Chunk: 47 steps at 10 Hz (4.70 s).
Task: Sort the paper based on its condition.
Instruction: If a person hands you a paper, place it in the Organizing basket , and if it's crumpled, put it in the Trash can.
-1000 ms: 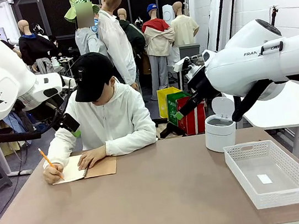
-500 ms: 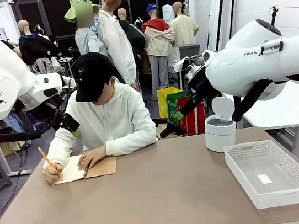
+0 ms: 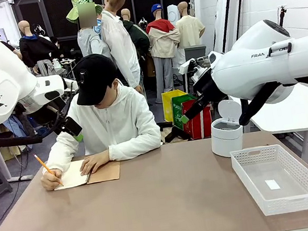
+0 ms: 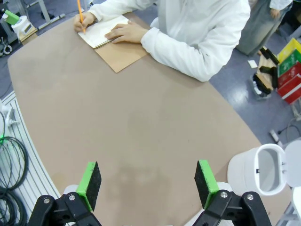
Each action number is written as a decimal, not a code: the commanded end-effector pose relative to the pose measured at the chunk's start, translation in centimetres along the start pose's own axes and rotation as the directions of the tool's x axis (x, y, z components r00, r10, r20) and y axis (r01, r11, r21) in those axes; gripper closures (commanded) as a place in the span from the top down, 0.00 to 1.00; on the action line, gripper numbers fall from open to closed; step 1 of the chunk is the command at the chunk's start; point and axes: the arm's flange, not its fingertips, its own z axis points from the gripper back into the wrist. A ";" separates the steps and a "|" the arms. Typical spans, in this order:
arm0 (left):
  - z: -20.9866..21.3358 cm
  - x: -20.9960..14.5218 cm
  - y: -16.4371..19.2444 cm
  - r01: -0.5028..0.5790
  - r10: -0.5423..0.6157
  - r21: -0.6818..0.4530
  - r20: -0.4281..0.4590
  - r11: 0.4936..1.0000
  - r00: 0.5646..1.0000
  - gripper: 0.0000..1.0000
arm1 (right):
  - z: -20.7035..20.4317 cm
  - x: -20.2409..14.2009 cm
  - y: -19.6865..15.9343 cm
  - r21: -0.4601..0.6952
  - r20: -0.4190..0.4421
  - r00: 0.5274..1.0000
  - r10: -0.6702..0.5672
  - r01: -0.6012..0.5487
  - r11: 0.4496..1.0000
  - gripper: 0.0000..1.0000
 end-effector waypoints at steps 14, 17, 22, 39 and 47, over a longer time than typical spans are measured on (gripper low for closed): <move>0.1 0.0 0.1 0.002 -0.002 -0.001 0.002 1.000 1.000 1.00 | 0.0 0.0 -0.1 -0.012 -0.004 1.000 -0.003 0.003 1.000 1.00; 0.1 0.0 0.1 0.002 -0.002 -0.001 0.002 1.000 1.000 1.00 | 0.0 0.0 -0.1 -0.012 -0.004 1.000 -0.003 0.003 1.000 1.00; 0.1 0.0 0.1 0.002 -0.002 -0.001 0.002 1.000 1.000 1.00 | 0.0 0.0 -0.1 -0.012 -0.004 1.000 -0.003 0.003 1.000 1.00; 0.1 0.0 0.1 0.002 -0.002 -0.001 0.002 1.000 1.000 1.00 | 0.0 0.0 -0.1 -0.012 -0.004 1.000 -0.003 0.003 1.000 1.00; 0.1 0.0 0.1 0.002 -0.002 -0.001 0.002 1.000 1.000 1.00 | 0.0 0.0 -0.1 -0.012 -0.004 1.000 -0.003 0.003 1.000 1.00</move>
